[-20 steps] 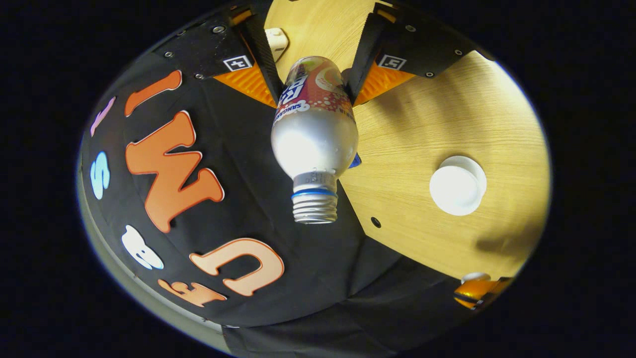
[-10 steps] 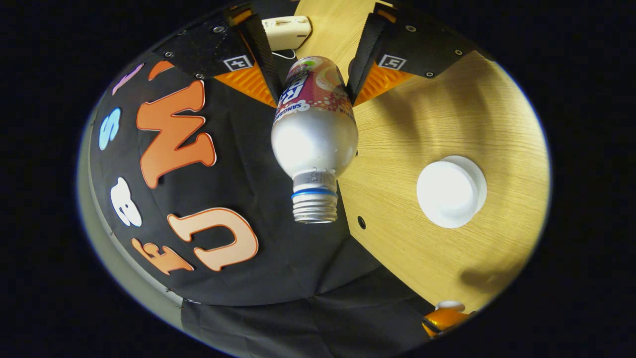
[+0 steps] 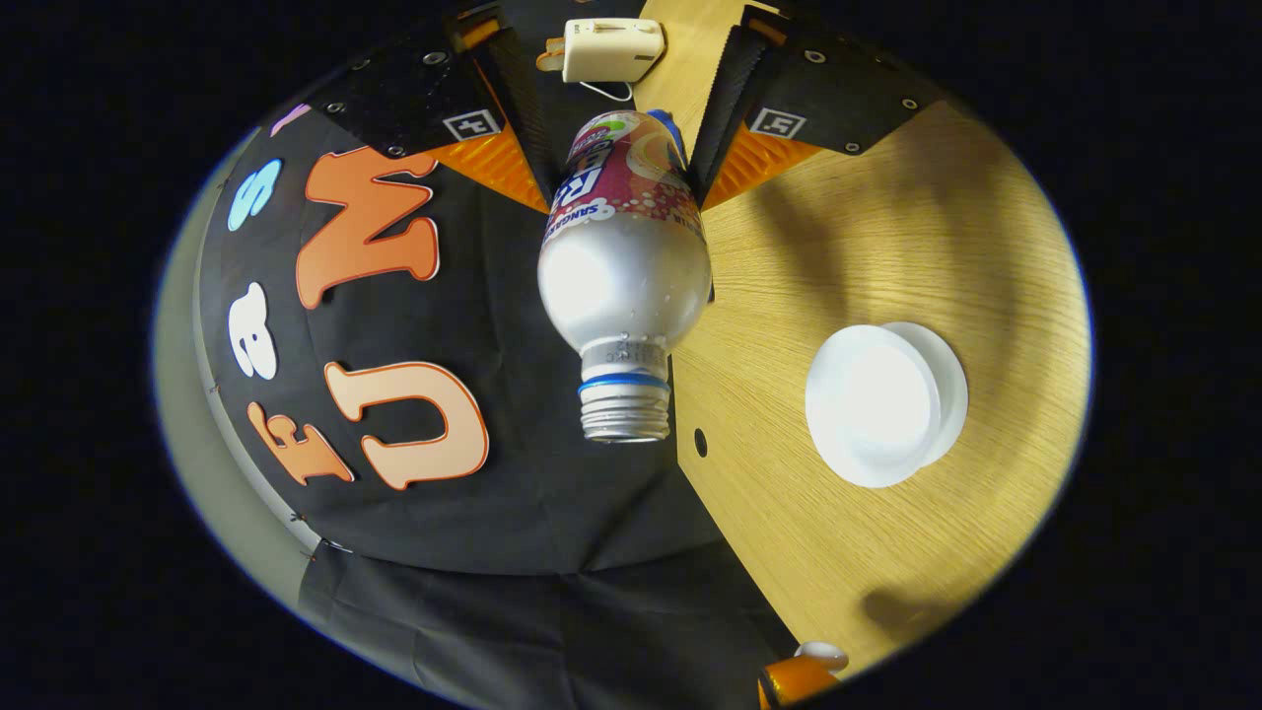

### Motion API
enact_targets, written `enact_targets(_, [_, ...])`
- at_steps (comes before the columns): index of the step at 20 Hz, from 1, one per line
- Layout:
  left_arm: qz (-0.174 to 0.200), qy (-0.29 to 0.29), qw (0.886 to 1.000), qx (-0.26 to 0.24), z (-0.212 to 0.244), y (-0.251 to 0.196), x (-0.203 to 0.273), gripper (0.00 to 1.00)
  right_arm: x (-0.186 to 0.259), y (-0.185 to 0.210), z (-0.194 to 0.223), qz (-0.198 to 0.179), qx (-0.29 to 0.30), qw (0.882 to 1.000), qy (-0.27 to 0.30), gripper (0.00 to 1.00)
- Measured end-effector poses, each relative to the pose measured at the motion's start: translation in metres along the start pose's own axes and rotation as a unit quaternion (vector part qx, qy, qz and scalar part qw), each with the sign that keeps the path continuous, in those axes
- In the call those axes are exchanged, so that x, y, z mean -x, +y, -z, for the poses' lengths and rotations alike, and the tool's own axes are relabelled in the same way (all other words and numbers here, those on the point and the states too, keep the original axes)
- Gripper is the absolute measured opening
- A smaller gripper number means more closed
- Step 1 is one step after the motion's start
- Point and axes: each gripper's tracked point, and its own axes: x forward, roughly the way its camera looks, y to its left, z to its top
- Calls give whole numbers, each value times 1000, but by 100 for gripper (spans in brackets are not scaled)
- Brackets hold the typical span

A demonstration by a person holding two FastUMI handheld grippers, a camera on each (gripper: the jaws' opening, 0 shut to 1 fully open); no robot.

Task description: Open the teacup lid with one hand, grasp the water bottle and pour water into the teacup with the other hand; after pouring, place the water bottle on the coaster and then close the teacup lid.

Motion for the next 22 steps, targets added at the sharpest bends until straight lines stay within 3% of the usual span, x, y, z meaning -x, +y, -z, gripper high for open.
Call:
enact_targets(3, [0,2,1000,2,1,2,1,31,0,0,-4,13,27,1000,-8,77])
enact_targets(5, [0,3,1000,2,3,1,-1,27,-3,-1,-7,19,44,999,-12,77])
enact_targets(6, [0,3,1000,2,5,2,-1,27,-5,-1,-7,22,53,998,-13,73])
enact_targets(7, [-1,3,1000,2,5,3,-2,31,-6,-2,-8,27,63,998,-14,76])
enact_targets(10, [-2,5,1000,5,7,5,-1,27,-4,-13,-17,67,111,991,-25,77])
enact_targets(12, [-3,8,1000,5,10,6,-1,31,-5,-20,-20,87,145,985,-31,76])
enact_targets(18, [-1,10,1000,7,13,8,-2,27,-12,-22,-24,108,178,978,-33,76])
enact_targets(20, [-1,11,1000,7,15,9,-4,31,-16,-23,-24,113,189,975,-35,73])
enact_targets(22, [-2,13,1000,8,16,11,-4,31,-17,-23,-22,115,196,973,-34,77])
